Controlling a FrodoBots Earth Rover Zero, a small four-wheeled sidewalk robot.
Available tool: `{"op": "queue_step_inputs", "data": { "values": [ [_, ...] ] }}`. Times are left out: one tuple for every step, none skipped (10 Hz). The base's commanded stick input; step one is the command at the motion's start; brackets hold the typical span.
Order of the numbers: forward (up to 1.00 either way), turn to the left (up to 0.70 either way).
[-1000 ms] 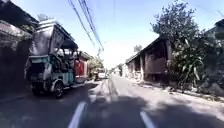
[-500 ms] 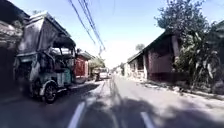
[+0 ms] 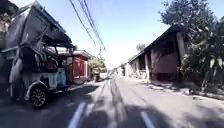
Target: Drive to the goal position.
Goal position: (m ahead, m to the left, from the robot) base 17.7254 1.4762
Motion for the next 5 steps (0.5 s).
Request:
{"op": "queue_step_inputs", "data": {
  "values": [
    [0.85, -0.34],
    [0.85, -0.34],
    [0.85, -0.34],
    [0.85, -0.33],
    [0.85, -0.23]
  ]
}}
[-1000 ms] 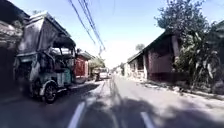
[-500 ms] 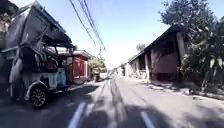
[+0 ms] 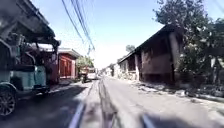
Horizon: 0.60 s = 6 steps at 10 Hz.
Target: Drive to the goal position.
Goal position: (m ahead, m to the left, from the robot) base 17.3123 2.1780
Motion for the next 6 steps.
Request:
{"op": "queue_step_inputs", "data": {
  "values": [
    [0.85, 0.0],
    [0.85, 0.0],
    [0.85, 0.0],
    [0.85, 0.0],
    [0.85, 0.0],
    [0.85, 0.0]
  ]
}}
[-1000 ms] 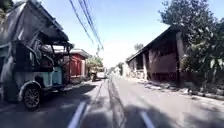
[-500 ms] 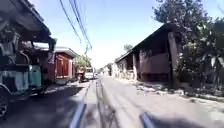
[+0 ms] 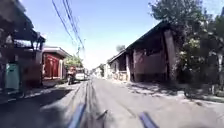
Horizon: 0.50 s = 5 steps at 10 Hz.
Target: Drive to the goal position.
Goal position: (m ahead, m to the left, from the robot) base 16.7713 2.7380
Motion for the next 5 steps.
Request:
{"op": "queue_step_inputs", "data": {
  "values": [
    [0.85, 0.0],
    [0.85, 0.0],
    [0.85, 0.0],
    [0.85, 0.0],
    [0.85, 0.0]
  ]
}}
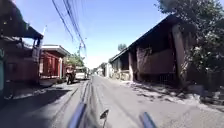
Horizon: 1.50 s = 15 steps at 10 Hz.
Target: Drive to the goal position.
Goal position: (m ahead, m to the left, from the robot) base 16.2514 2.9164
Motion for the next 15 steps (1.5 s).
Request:
{"op": "queue_step_inputs", "data": {
  "values": [
    [0.85, 0.0],
    [0.85, 0.0],
    [0.85, 0.0],
    [0.85, 0.0],
    [0.85, 0.0],
    [0.85, 0.0],
    [0.85, 0.0],
    [0.85, 0.0],
    [0.85, 0.0],
    [0.85, 0.0],
    [0.85, 0.0],
    [0.85, 0.0],
    [0.85, 0.0],
    [0.85, 0.0],
    [0.85, 0.0]
  ]
}}
